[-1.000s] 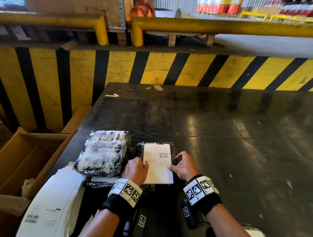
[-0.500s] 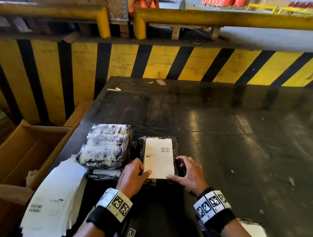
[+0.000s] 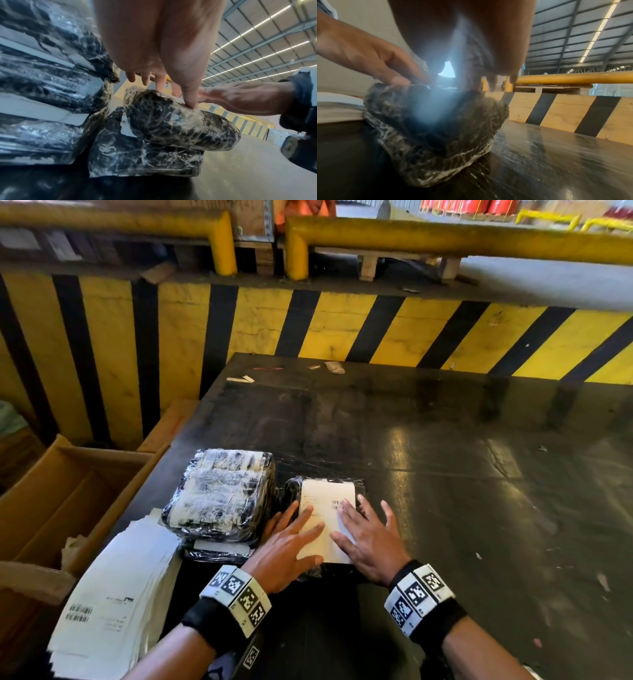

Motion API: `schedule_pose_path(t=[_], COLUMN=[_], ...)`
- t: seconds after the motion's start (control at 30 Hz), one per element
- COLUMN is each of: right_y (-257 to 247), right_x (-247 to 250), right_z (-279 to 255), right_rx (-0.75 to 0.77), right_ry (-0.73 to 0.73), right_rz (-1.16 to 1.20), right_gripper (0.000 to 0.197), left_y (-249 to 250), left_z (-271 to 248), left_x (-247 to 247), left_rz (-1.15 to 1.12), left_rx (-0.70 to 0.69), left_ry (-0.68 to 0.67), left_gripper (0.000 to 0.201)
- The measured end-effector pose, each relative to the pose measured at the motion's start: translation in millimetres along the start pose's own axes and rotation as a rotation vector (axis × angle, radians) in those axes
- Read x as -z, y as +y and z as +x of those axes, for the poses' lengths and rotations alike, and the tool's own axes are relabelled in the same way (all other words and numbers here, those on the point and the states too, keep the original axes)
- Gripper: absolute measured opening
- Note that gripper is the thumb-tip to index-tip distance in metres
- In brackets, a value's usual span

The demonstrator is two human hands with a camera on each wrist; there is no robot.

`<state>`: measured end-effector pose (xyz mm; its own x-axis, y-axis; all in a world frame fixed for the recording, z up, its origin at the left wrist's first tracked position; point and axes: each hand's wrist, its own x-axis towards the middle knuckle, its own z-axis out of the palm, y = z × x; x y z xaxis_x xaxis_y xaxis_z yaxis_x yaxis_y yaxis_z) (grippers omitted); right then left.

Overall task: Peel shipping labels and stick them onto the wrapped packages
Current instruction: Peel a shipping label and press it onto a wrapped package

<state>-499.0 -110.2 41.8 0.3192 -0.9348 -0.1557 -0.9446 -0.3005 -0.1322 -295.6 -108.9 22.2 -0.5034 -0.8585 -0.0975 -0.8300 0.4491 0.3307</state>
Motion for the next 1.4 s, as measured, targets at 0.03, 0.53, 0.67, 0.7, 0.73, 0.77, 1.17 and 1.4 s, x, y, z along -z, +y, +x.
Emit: schedule_pose_path(t=[0.03, 0.53, 0.67, 0.7, 0.73, 0.77, 1.17, 1.4], right_y=[1.8, 20.0, 2.7, 0.4, -0.5, -1.1, -4.3, -11.6], right_x=[-1.7, 28.1, 15.5, 12.3, 11.1, 12.9, 29.2, 33.6], right_z=[4.9, 54.3, 33.5, 32.8, 35.2, 39.6, 66.2, 72.9], right_rx=[-0.019, -0.221, 0.104, 0.104, 0.091, 0.07, 0.007, 0.223], right_ry=[0.003, -0.137, -0.154, -0.149, -0.13, -0.118, -0.237, -0.173], right_rz=[-0.015, 0.521, -0.034, -0.083, -0.106, -0.115, 0.098, -0.366], right_gripper=[0.096, 0.049, 0.083, 0.091, 0.085, 0.072, 0.053, 0.055], left_y=[-0.1, 6.8, 3.7, 3.5, 3.4, 3.7, -2.2, 5.4], left_z=[0.2, -2.4, -0.7, -0.6, -0.5, -0.1, -4.2, -4.8], left_x=[0.6, 4.3, -0.6, -1.0, -1.2, -1.0, -9.0, 1.0], left_rz=[0.015, -0.019, -0.047, -0.05, -0.059, -0.069, -0.207, -0.129], left_rx=[0.01, 0.013, 0.01, 0.003, 0.002, 0.005, -0.034, -0.023], left_ry=[-0.019, -0.018, -0.014, -0.014, -0.015, -0.019, 0.065, 0.026], left_gripper=[0.078, 0.06, 0.061, 0.061, 0.061, 0.061, 0.061, 0.061])
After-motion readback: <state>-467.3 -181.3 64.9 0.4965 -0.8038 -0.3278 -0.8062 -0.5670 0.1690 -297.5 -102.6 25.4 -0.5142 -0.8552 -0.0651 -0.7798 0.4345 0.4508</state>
